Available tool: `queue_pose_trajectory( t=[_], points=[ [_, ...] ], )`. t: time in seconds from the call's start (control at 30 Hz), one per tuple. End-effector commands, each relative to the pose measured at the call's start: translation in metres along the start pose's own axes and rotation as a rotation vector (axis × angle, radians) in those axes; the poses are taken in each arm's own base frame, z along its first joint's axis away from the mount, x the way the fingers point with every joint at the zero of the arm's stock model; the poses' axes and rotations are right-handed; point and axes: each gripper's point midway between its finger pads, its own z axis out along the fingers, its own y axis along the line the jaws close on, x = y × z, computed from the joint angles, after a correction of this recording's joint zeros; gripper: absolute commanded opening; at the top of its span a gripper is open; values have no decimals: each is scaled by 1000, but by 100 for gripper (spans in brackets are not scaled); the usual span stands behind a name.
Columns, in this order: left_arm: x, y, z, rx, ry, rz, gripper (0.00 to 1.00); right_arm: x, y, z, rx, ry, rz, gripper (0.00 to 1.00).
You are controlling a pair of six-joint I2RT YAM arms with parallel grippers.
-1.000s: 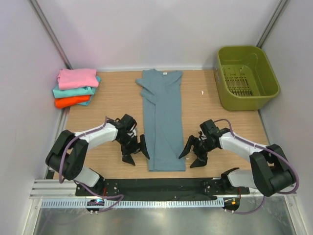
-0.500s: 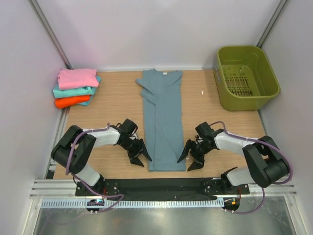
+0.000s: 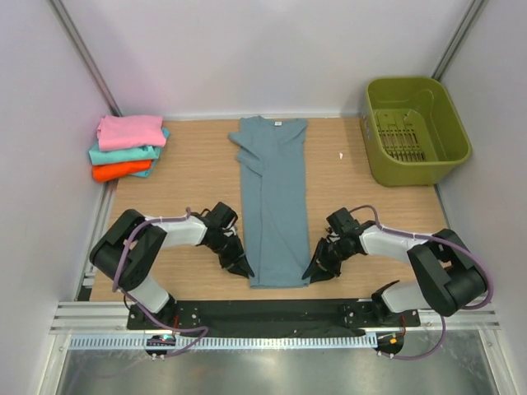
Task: Fold and stack the t-shirts
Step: Fold the tshirt
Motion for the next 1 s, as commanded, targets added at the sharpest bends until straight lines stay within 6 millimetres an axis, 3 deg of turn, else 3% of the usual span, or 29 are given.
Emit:
queue_pose_trajectory(
  t=[0.0, 0.13, 0.3, 0.43, 0.5, 0.63, 0.73, 0.87, 0.9, 0.97],
  points=[
    [-6, -10, -2, 11, -30, 36, 12, -6, 6, -2, -25, -41, -47, 22],
    [-10, -25, -16, 41, -61, 115, 3, -13, 15, -13, -46, -77, -89, 2],
    [-20, -63, -48, 155, -129, 315, 0, -31, 36, -38, -93, -134, -154, 2],
    [-33, -71, -72, 176, -188, 416, 0, -50, 59, -61, -143, -209, -228, 2],
    [-41, -77, -89, 172, -234, 480, 0, -60, 81, -78, -176, -252, -284, 2],
    [-77, -93, -127, 205, -348, 502, 0, -82, 117, -105, -221, -323, -347, 2],
    [-107, -113, -151, 233, -406, 520, 0, -117, 155, -135, -284, -413, -380, 2],
    [-139, -126, -166, 262, -455, 510, 0, -156, 185, -147, -319, -474, -392, 2],
    [-147, -138, -178, 283, -486, 530, 0, -165, 192, -149, -330, -490, -399, 1],
    [-164, -147, -175, 289, -485, 541, 0, -183, 204, -146, -344, -494, -410, 1]
  ],
)
